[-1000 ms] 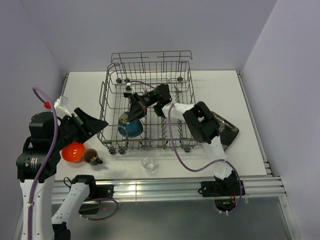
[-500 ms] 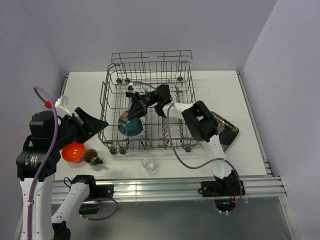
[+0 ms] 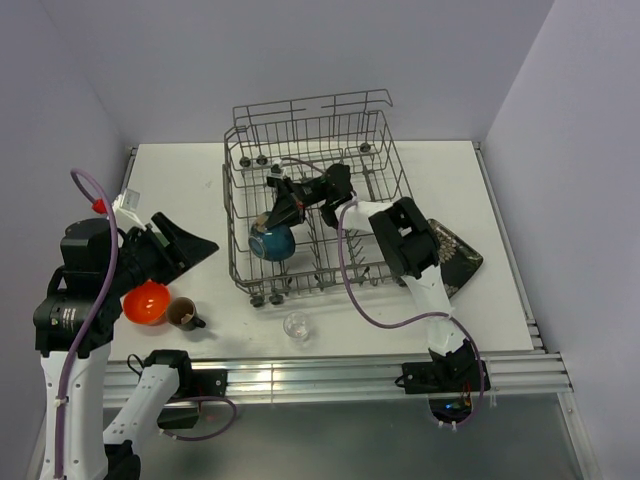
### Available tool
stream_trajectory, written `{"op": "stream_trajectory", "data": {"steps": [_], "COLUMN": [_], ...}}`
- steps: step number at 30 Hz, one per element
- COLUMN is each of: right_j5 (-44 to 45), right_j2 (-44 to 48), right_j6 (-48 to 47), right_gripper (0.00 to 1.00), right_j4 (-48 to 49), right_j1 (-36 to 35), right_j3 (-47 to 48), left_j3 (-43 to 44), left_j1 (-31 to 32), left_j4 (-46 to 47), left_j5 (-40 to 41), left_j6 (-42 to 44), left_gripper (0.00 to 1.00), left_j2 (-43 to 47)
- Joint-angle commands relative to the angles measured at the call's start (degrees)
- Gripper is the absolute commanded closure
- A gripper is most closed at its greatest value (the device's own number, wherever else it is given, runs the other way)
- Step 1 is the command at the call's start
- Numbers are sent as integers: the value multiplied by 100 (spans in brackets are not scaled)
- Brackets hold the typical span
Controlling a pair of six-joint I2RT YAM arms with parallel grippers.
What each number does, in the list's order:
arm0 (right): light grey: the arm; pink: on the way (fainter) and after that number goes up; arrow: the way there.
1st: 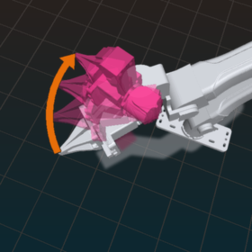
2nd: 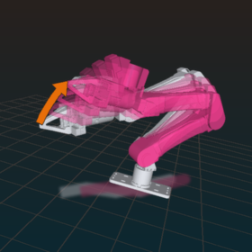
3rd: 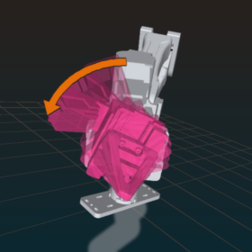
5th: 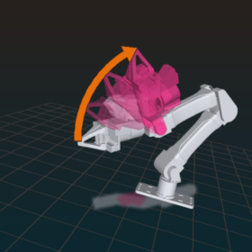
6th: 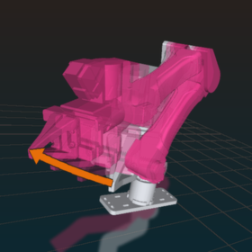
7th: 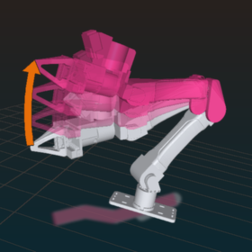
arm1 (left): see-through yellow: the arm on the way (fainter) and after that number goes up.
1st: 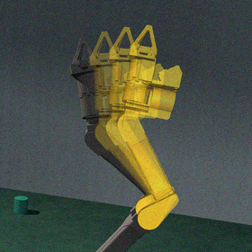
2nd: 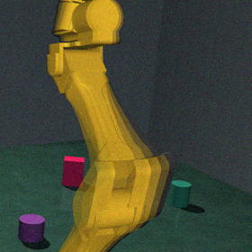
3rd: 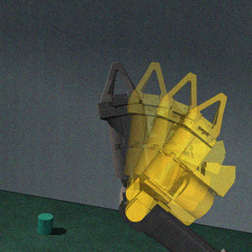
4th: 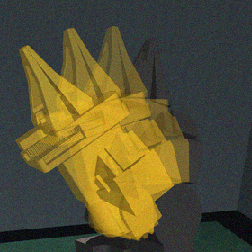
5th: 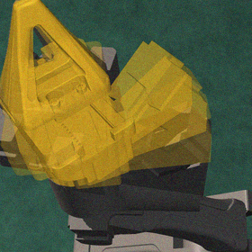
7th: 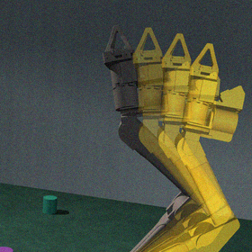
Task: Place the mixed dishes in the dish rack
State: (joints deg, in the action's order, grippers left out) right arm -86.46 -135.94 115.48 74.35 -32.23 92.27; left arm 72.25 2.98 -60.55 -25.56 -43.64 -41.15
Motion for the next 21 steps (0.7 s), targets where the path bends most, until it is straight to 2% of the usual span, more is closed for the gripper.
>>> {"op": "stream_trajectory", "data": {"steps": [1,15,20,21], "right_j5": [-153,463,604,534], "right_j2": [269,1059,1876,2287], "right_j6": [677,1082,1214,1188], "right_gripper": [100,100,100,100], "right_j4": [2673,2585,2664,2664], "right_j1": [-38,-504,-600,-687], "right_j3": [361,1118,348,170], "left_j3": [70,-167,-18,17], "left_j1": [9,9,9,9], "left_j4": [298,957,1554,1669], "left_j5": [-133,-511,-1116,-1257], "left_j6": [66,-40,-75,-101], "left_gripper": [35,35,37,38], "left_j2": [-51,159,230,212]}}
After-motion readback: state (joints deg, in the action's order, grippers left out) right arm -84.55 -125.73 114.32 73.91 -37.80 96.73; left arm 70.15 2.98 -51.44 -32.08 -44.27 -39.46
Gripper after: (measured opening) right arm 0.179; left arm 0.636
